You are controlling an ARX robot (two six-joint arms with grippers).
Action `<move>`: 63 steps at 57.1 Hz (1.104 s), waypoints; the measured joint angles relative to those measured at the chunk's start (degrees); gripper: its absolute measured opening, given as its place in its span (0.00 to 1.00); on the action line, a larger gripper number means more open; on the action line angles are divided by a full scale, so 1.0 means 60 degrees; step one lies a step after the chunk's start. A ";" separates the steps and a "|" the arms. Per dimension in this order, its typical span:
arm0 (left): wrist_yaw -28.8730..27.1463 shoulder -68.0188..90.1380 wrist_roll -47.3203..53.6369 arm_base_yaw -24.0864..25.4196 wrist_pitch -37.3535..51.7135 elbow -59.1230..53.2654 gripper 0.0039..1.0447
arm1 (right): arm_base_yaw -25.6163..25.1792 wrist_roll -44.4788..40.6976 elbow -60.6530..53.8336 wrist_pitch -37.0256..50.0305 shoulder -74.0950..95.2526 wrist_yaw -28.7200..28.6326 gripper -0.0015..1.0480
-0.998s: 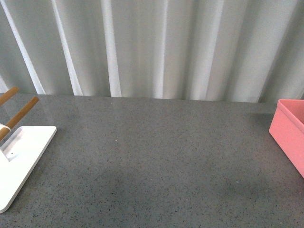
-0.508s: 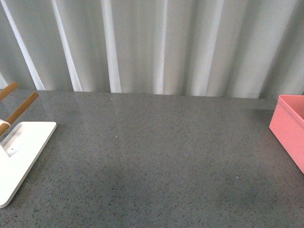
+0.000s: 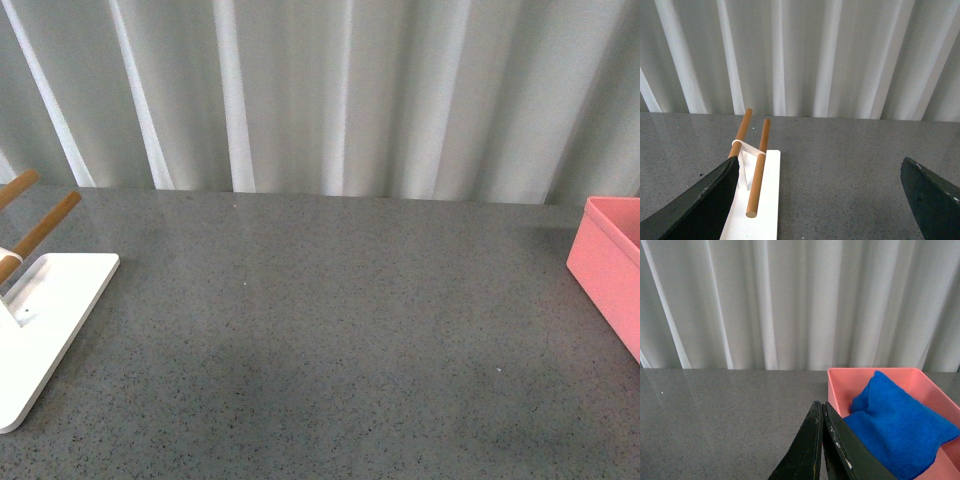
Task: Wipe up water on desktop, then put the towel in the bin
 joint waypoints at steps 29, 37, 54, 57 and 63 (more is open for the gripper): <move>0.0000 -0.0007 0.0000 0.0000 0.0000 0.0000 0.94 | 0.0000 0.0000 0.0000 -0.0025 -0.0004 0.0004 0.54; 0.0000 -0.0007 0.0000 0.0000 0.0000 0.0000 0.94 | 0.0000 0.0000 0.0000 -0.0022 -0.0004 0.0004 0.79; 0.0000 -0.0007 0.0000 0.0000 0.0000 0.0000 0.94 | 0.0000 0.0011 0.0000 -0.0025 -0.0004 0.0004 0.93; 0.0000 -0.0007 0.0000 0.0000 0.0000 0.0000 0.94 | 0.0000 0.0011 0.0000 -0.0025 -0.0004 0.0004 0.93; 0.0000 -0.0007 0.0000 0.0000 0.0000 0.0000 0.94 | 0.0000 0.0011 0.0000 -0.0025 -0.0004 0.0004 0.93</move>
